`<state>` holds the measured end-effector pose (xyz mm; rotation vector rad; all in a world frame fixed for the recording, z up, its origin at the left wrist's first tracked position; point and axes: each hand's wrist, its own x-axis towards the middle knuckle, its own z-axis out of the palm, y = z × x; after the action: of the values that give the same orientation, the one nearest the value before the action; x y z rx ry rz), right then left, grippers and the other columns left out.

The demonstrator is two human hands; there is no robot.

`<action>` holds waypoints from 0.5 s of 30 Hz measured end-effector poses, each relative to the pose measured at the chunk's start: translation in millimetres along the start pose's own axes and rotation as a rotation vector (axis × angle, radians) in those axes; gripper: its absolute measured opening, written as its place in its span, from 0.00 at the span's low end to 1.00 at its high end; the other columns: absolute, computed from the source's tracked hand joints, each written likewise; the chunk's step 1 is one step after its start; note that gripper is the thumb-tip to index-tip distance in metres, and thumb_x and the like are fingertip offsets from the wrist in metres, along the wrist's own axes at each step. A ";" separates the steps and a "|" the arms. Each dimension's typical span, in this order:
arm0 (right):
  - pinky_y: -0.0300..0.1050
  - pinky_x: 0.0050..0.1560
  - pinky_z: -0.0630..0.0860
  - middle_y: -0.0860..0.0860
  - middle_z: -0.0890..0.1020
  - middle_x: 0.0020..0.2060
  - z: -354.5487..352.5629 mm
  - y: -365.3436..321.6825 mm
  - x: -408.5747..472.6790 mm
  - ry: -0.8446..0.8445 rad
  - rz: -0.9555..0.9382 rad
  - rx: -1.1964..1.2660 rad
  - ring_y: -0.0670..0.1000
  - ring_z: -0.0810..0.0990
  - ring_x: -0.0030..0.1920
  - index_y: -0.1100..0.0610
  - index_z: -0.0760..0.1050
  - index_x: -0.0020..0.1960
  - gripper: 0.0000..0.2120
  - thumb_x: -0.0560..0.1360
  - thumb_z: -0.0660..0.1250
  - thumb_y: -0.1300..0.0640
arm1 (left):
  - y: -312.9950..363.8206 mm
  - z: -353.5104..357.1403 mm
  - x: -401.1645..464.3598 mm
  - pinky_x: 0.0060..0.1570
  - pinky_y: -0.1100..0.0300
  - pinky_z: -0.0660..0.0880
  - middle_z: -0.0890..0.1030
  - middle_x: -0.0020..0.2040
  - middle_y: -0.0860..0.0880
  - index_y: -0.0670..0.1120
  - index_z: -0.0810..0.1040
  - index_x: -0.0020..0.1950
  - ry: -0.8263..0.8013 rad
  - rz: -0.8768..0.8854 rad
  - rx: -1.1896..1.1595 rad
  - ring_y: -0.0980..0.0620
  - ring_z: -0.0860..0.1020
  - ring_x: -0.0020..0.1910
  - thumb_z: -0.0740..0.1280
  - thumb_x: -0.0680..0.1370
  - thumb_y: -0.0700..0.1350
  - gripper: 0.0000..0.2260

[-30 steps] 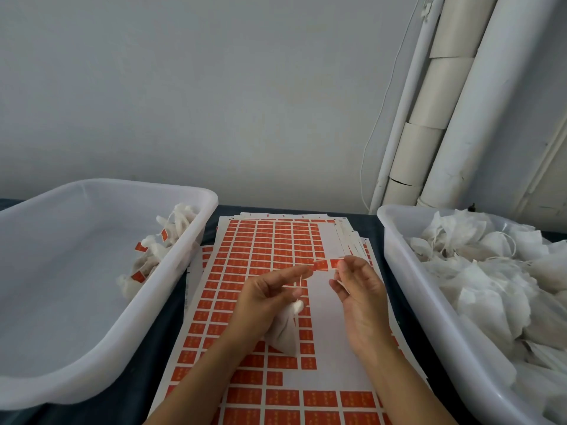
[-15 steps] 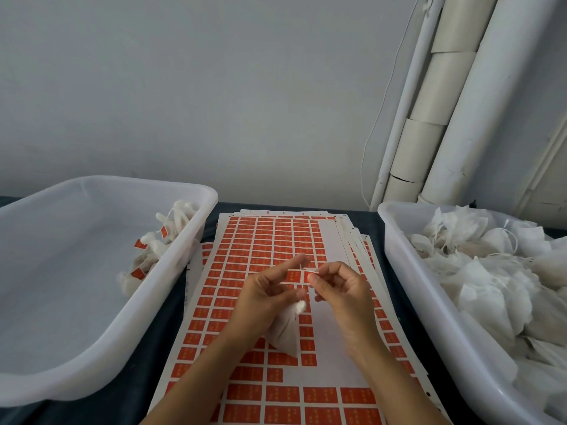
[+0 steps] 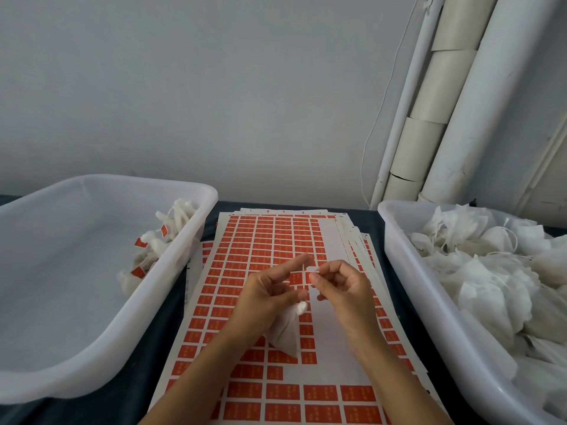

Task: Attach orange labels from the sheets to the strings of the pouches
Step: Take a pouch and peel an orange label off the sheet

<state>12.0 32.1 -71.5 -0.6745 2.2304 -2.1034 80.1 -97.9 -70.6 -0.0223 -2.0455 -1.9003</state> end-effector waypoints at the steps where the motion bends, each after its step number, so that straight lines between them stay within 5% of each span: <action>1: 0.35 0.40 0.79 0.44 0.82 0.36 0.0 -0.1 0.1 -0.002 -0.003 -0.003 0.45 0.81 0.40 0.50 0.77 0.42 0.04 0.72 0.71 0.57 | -0.4 -0.1 0.2 0.45 0.69 0.76 0.78 0.60 0.63 0.55 0.76 0.63 -0.001 -0.001 0.000 0.37 0.79 0.52 0.69 0.73 0.34 0.23; 7: 0.32 0.38 0.77 0.42 0.81 0.35 0.0 -0.8 -0.3 -0.013 -0.027 -0.035 0.44 0.81 0.40 0.50 0.77 0.41 0.04 0.71 0.71 0.57 | 2.3 -0.9 0.3 0.49 0.69 0.75 0.78 0.62 0.59 0.56 0.76 0.62 -0.021 0.014 0.017 0.59 0.78 0.58 0.68 0.74 0.33 0.23; 12: 0.32 0.38 0.78 0.43 0.81 0.36 0.4 -1.6 -0.8 -0.005 -0.047 -0.080 0.43 0.81 0.39 0.49 0.76 0.41 0.05 0.71 0.71 0.57 | 1.3 -0.7 0.1 0.53 0.66 0.76 0.78 0.62 0.59 0.55 0.75 0.63 -0.024 0.008 0.007 0.57 0.78 0.59 0.68 0.73 0.33 0.23; 15: 0.33 0.38 0.78 0.43 0.81 0.36 0.4 -2.0 -1.3 0.011 -0.055 -0.096 0.44 0.81 0.39 0.49 0.75 0.41 0.06 0.71 0.72 0.57 | 1.3 0.1 -0.6 0.47 0.65 0.77 0.78 0.62 0.59 0.56 0.75 0.63 -0.019 0.010 0.008 0.52 0.82 0.43 0.68 0.74 0.32 0.24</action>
<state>13.9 32.1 -70.0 -0.7385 2.3587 -2.0392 80.9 -97.5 -69.5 -0.0487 -2.0620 -1.8932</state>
